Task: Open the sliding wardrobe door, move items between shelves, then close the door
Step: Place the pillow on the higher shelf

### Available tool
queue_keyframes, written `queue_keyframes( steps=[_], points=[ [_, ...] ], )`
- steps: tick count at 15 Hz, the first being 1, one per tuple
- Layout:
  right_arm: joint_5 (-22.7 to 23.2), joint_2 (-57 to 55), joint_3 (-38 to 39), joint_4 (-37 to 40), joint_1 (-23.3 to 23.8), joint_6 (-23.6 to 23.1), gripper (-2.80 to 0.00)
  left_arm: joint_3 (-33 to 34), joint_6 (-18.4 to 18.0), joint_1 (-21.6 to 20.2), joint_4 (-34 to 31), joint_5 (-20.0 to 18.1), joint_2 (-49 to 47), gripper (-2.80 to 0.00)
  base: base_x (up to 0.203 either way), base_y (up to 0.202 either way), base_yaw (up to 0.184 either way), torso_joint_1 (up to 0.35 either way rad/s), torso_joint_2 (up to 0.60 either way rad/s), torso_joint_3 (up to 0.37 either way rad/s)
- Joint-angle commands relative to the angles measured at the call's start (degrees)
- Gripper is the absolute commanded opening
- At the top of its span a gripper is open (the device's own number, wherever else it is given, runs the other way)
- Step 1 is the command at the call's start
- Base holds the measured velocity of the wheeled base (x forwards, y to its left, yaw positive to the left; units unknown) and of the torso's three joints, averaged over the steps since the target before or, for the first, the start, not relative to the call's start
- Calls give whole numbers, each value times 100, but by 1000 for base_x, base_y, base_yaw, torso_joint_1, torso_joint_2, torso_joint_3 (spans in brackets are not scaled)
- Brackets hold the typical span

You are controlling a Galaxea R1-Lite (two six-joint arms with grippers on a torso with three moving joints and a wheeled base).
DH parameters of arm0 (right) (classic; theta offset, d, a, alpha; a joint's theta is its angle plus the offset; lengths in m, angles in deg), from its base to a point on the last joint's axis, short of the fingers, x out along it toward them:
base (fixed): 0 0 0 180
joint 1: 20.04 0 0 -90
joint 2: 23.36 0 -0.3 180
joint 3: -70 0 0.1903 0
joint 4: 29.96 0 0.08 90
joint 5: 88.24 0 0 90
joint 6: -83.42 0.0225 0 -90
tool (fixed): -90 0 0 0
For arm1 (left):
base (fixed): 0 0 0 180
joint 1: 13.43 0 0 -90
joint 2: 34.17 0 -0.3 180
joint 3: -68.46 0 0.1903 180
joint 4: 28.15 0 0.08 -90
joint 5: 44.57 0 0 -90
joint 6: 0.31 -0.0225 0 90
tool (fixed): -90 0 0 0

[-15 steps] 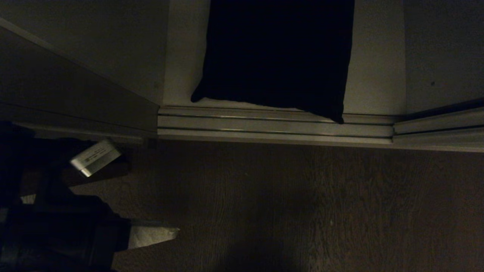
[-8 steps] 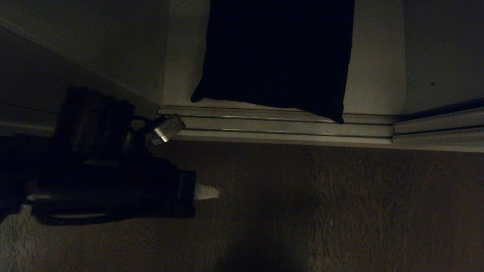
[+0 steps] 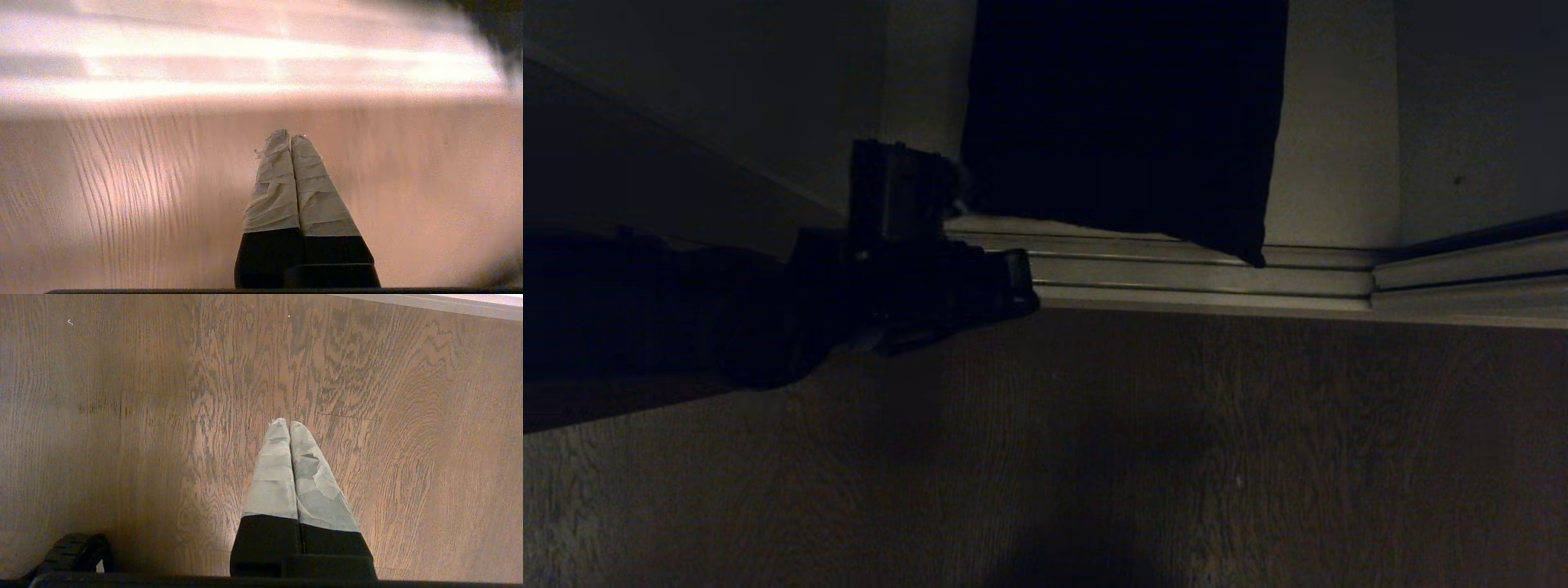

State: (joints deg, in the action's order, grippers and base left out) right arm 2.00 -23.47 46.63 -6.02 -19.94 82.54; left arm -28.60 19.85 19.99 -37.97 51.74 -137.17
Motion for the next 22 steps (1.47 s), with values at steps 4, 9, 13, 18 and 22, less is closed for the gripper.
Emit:
queue_keyframes(
  steps=[4, 9, 13, 18, 22],
  points=[
    [-6, 2, 0, -4, -1, 0, -280, -1034, 28, -162, 367, 943, -1208, -280, 0, 0, 0, 0, 0, 0],
    [-6, 2, 0, -2, -1, 0, -280, -1635, 137, -536, 394, 1611, -1525, 0, 0, 0, 0, 0, 0, 0],
    [3, 2, 5, 0, -1, 0, -280, -1820, 475, -618, 520, 1596, -1454, 0, 0, 0, 0, 0, 0, 0],
    [2, 2, 7, 5, -1, 0, -280, -2129, 687, -660, 530, 1556, -1157, 0, 0, 0, 0, 0, 0, 0],
    [-1, 2, 3, 5, -1, 0, -280, -2271, 688, -764, 530, 1176, -1183, 0, 0, 0, 0, 0, 0, 0]
  ],
)
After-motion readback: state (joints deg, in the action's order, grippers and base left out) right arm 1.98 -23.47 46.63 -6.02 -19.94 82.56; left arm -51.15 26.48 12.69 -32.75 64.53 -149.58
